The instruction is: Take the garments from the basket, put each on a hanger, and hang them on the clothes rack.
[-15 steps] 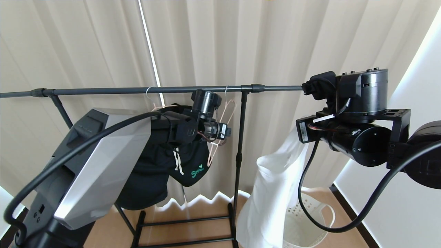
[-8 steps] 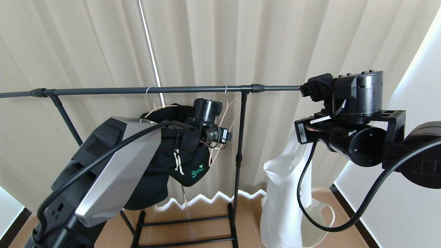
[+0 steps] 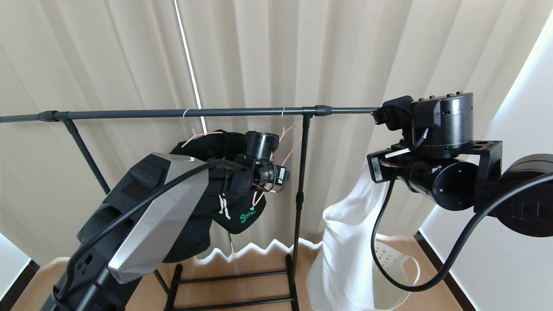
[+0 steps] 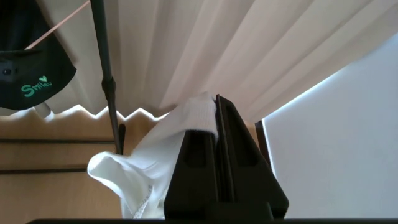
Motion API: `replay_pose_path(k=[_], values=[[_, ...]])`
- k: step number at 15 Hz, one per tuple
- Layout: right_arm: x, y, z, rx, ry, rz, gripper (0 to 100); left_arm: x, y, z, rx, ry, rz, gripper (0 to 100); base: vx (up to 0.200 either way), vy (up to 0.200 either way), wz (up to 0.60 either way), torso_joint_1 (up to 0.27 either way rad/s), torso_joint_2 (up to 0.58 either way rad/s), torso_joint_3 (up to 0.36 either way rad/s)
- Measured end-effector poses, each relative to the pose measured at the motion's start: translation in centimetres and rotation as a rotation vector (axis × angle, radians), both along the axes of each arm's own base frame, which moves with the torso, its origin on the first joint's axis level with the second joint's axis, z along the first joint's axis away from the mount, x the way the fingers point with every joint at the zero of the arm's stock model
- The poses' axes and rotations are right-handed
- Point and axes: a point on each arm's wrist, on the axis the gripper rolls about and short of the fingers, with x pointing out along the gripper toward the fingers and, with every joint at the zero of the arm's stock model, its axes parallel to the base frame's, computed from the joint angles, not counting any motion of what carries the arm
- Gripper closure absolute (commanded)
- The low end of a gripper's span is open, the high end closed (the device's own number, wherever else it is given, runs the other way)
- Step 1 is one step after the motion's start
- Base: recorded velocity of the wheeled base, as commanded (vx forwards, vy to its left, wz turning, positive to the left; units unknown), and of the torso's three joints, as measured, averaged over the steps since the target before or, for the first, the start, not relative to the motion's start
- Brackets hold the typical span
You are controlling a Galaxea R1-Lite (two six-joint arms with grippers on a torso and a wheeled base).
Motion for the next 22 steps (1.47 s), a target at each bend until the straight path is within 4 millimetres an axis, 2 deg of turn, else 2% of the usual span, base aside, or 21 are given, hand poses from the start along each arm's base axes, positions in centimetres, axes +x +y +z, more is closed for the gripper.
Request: replay_pose_path(k=[7, 17, 22], values=[[0.1, 0.1, -0.1, -0.002, 0.003, 0.0, 100, 0.0, 0.1, 0.4, 0.0, -0.008, 0.01, 100, 0.0, 0.0, 0.0, 0.0, 0.0, 0.0], [-0.1, -0.1, 0.2, 0.004, -0.006, 0.0, 100, -0.9, 0.2, 4.0, -0.019, -0.078, 0.051, 100, 0.0, 0.0, 0.0, 0.0, 0.0, 0.0], [-0.2, -0.1, 0.4, 0.007, -0.01, 0.002, 100, -1.3, 0.1, 4.9, -0.025, -0.089, 0.046, 100, 0.0, 0.0, 0.0, 0.0, 0.0, 0.0]])
